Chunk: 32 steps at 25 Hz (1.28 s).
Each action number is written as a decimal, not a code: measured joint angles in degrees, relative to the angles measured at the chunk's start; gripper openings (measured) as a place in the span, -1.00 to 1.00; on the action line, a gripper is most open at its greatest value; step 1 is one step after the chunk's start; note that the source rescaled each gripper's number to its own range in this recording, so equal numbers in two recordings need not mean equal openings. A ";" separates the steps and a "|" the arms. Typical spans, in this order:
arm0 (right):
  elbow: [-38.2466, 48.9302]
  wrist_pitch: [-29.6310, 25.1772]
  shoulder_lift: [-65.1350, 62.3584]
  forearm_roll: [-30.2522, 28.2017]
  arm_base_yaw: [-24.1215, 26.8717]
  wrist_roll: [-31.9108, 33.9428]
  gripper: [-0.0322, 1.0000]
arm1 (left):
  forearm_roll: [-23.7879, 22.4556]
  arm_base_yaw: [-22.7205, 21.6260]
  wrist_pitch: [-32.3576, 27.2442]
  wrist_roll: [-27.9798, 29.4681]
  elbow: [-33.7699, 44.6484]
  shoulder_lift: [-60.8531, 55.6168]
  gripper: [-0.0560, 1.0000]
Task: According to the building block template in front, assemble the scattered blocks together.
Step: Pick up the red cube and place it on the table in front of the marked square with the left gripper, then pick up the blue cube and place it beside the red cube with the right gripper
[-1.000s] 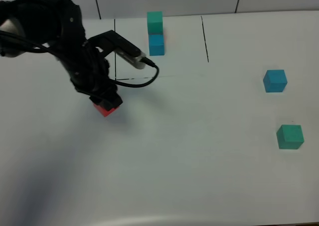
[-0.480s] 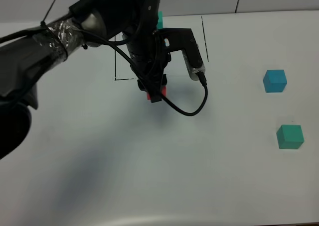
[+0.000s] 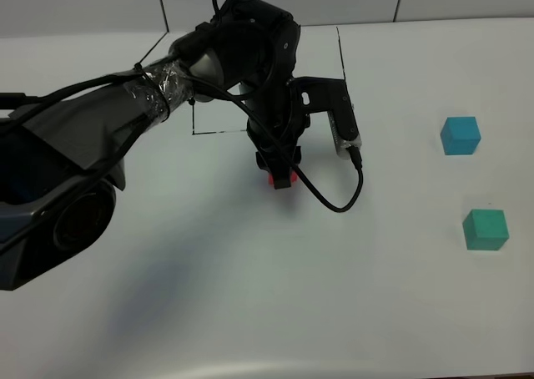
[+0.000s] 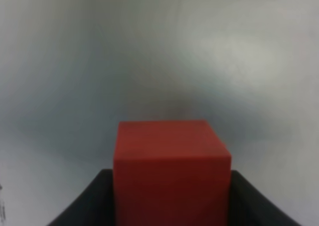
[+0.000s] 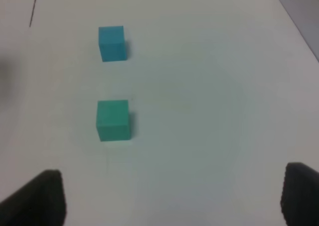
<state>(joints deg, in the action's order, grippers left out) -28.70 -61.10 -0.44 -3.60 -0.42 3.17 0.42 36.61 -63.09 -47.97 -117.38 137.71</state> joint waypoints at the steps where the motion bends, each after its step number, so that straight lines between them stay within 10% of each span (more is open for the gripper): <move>1: 0.00 0.00 0.00 0.00 0.00 0.00 0.52 | 0.06 0.00 0.05 0.00 0.00 0.46 -0.88; 13: 0.00 0.00 0.00 0.00 0.00 0.14 0.52 | 0.12 0.00 0.88 -0.95 -0.06 2.19 -0.84; 21: 0.00 0.00 0.00 0.00 0.00 0.14 0.52 | 1.30 0.00 -2.06 -0.99 -0.19 1.23 0.74; 32: 0.00 0.00 0.00 0.00 0.00 0.14 0.52 | 3.14 -1.55 -3.99 6.30 -0.58 -9.93 1.00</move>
<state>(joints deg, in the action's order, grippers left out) -28.70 -61.10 -0.44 -3.60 -0.42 3.31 3.56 35.05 -67.09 -41.67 -117.96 127.77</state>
